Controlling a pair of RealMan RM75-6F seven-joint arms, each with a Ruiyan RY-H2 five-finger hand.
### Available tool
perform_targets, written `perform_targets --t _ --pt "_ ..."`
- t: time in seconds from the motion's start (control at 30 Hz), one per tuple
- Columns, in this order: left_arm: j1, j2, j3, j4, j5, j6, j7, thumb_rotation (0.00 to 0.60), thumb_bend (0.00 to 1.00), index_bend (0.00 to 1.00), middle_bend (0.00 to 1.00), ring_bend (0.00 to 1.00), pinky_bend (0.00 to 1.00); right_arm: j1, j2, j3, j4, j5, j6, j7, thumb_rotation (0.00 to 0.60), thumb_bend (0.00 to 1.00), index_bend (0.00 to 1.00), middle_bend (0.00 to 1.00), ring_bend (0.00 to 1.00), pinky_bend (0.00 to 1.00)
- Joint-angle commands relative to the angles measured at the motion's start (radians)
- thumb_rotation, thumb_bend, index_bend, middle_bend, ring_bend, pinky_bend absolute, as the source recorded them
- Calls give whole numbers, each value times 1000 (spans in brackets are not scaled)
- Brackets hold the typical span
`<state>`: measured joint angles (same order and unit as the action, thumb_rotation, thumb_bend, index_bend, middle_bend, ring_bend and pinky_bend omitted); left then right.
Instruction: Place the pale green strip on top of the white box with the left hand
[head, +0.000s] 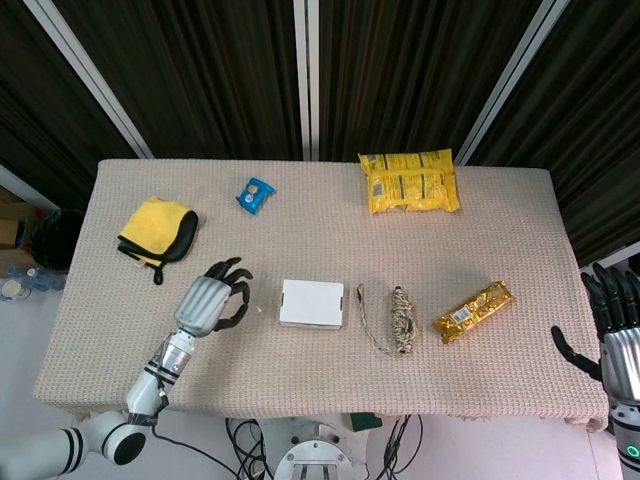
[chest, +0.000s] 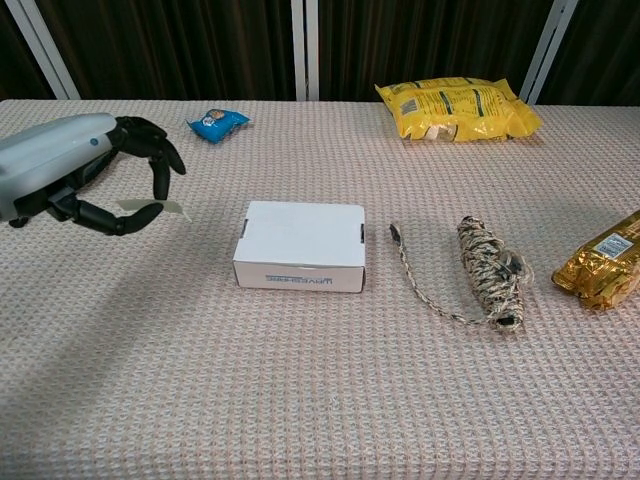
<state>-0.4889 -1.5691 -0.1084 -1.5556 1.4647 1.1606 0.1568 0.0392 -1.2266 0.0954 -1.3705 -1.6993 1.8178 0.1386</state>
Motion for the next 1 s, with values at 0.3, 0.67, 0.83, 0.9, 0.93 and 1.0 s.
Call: perform_targets --t 0.3,0.67,0.83,0.9,0.93,1.0 --pt "-178 -17 -79 -192 -156 -208 218 592 429 593 296 113 199 -18 16 13 2 19 29 33 548 287 0 0 0 0" --pt "-274 -147 -114 -53 -334 -262 292 590 430 599 297 113 199 -24 21 20 26 44 21 73 546 288 0 0 0 0" --pt "-305 -185 -119 -1 -364 -265 298 587 431 604 297 113 199 -19 18 20 32 44 11 73 546 289 0 0 0 0" --pt "-313 -194 -121 17 -374 -264 299 587 430 605 297 113 199 -20 19 22 32 47 13 74 546 289 0 0 0 0" --pt "-316 -197 -121 24 -378 -264 299 588 430 605 297 113 199 -21 19 23 32 48 14 74 546 289 0 0 0 0" --pt "-324 -201 -122 40 -388 -264 301 588 430 605 297 113 199 -22 19 27 34 53 18 76 545 289 0 0 0 0"
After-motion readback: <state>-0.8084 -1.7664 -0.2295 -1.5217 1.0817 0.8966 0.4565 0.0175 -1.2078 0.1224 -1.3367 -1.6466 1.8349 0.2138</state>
